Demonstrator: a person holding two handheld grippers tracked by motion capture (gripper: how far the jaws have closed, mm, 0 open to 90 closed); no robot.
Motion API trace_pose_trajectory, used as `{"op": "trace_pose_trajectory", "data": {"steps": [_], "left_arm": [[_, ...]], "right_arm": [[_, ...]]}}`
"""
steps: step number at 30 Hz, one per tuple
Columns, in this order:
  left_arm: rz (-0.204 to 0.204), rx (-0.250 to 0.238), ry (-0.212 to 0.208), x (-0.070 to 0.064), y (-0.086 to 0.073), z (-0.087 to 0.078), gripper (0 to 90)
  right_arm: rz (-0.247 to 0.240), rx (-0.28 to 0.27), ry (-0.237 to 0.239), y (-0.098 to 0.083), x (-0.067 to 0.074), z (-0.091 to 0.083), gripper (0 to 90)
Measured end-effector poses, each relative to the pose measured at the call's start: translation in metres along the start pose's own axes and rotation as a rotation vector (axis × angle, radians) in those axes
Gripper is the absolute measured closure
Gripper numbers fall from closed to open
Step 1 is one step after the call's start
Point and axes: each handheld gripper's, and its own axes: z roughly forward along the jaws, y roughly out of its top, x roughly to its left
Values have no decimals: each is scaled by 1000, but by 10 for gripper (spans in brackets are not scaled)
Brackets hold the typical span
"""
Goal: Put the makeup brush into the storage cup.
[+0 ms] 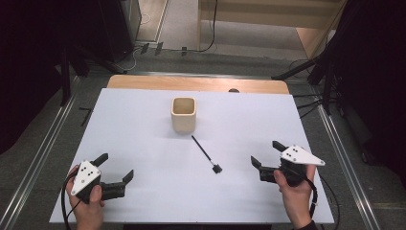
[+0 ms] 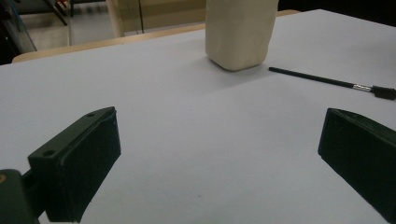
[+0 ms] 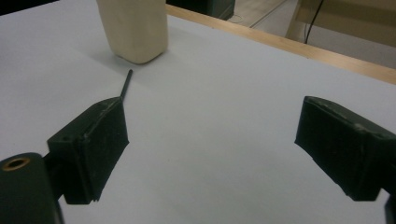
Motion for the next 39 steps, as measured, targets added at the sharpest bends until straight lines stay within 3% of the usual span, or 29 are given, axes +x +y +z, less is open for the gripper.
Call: {"op": "trace_pose_trajectory", "data": {"steps": [3, 6, 11, 16, 21, 27, 31, 35, 37, 39], "left_arm": [[8, 1, -3, -1, 0, 0, 0], [8, 2, -7, -2, 0, 1, 0], [10, 7, -12, -3, 0, 2, 0], [11, 9, -19, -4, 0, 4, 0], [12, 10, -18, -4, 0, 4, 0], [13, 15, -18, -4, 0, 5, 0], [15, 18, -23, -5, -1, 6, 0], [17, 18, -26, -6, -1, 6, 0], [19, 21, -26, -5, -1, 6, 0], [19, 21, -26, -5, -1, 6, 0]], "right_arm": [[-13, 30, 39, 12, 6, 12, 114], [-22, 46, 44, 17, 9, 17, 126], [-37, 112, 174, 31, 18, 39, 221], [-53, 192, 213, 39, 29, 58, 294], [-31, 239, 257, 46, 36, 76, 389], [-52, 312, 190, 53, 43, 95, 534], [-39, 357, 203, 56, 45, 108, 552], [-85, 416, 214, 58, 50, 119, 604], [-34, 451, 239, 59, 54, 123, 632], [-13, 489, 264, 60, 56, 129, 665]]}}
